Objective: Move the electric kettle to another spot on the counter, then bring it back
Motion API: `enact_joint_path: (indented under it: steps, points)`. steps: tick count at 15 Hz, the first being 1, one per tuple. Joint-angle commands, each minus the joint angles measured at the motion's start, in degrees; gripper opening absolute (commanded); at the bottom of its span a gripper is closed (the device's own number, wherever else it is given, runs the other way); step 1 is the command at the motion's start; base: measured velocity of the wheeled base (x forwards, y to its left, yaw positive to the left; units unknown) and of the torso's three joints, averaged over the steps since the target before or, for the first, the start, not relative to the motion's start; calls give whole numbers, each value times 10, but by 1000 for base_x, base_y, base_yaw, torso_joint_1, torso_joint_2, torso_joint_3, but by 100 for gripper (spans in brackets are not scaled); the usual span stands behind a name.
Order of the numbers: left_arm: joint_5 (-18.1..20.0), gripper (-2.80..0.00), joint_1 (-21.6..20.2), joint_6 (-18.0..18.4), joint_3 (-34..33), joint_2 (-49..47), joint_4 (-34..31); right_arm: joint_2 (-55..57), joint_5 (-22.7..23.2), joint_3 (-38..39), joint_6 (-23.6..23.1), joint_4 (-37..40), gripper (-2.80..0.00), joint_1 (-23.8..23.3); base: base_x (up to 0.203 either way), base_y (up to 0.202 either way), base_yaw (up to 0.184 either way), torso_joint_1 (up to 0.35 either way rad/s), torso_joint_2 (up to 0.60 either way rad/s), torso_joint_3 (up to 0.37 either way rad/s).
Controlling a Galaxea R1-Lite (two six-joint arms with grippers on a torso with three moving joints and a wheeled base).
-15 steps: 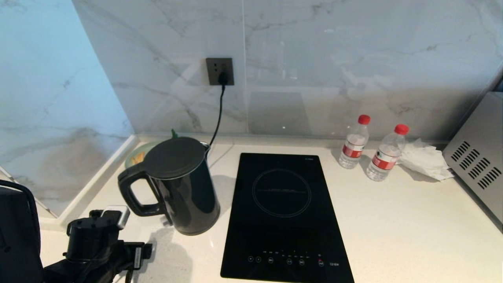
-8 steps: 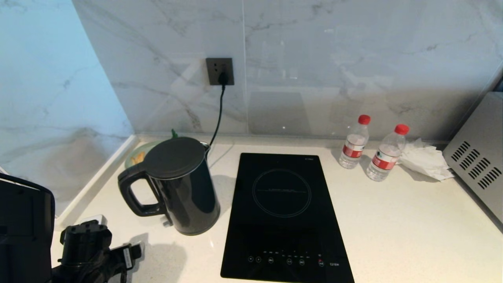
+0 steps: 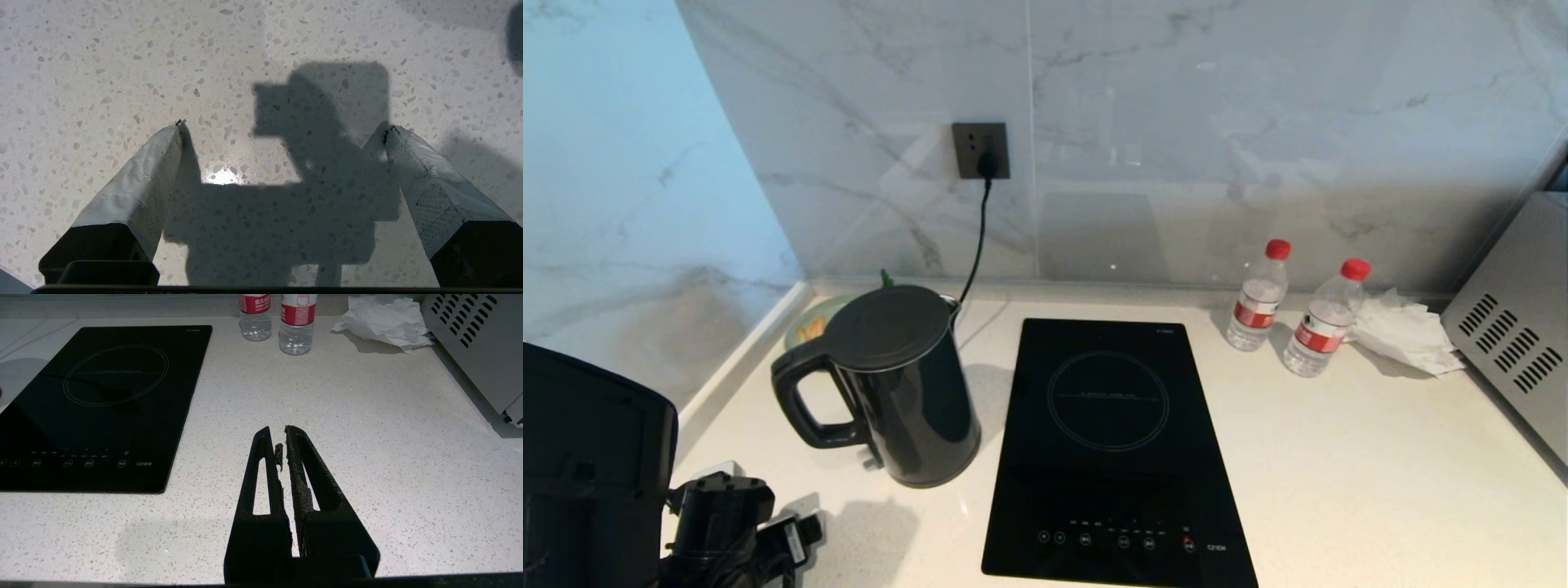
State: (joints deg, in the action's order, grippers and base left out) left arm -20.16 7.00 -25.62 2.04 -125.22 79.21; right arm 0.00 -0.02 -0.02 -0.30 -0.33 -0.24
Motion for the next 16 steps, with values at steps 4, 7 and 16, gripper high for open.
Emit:
enact_joint_path:
  steps: [4, 7, 16]
  points:
    - [-4, 0, 0, 10, 14, 67, 1, 0, 0, 0, 0, 0, -280, 0, 0, 0, 0, 0, 0, 0]
    - [-3, 0, -4, 46, -3, 76, 3, 0, 0, 0, 0, 0, -280, 0, 0, 0, 0, 0, 0, 0]
    - [0, 0, 2, 83, -20, 118, 3, 0, -1, -1, 0, 0, -280, 0, 0, 0, 0, 0, 0, 0]
